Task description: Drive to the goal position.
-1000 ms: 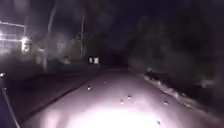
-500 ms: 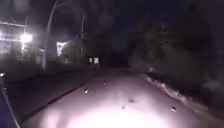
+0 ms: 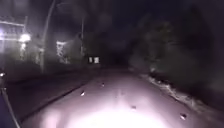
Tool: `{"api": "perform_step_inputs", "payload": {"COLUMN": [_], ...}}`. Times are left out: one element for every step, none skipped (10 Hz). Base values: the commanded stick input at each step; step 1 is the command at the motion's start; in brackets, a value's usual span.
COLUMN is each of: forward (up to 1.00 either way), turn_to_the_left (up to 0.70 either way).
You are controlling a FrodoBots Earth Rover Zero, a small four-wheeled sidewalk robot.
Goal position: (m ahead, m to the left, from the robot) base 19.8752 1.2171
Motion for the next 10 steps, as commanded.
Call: {"api": "perform_step_inputs", "payload": {"forward": [0.5, 0.5, 0.5, 0.5, 0.5, 0.5, 0.5, 0.5, 0.5, 0.5], "turn_to_the_left": [0.0, 0.0, 0.0, 0.0, 0.0, 0.0, 0.0, 0.0, 0.0, 0.0]}}
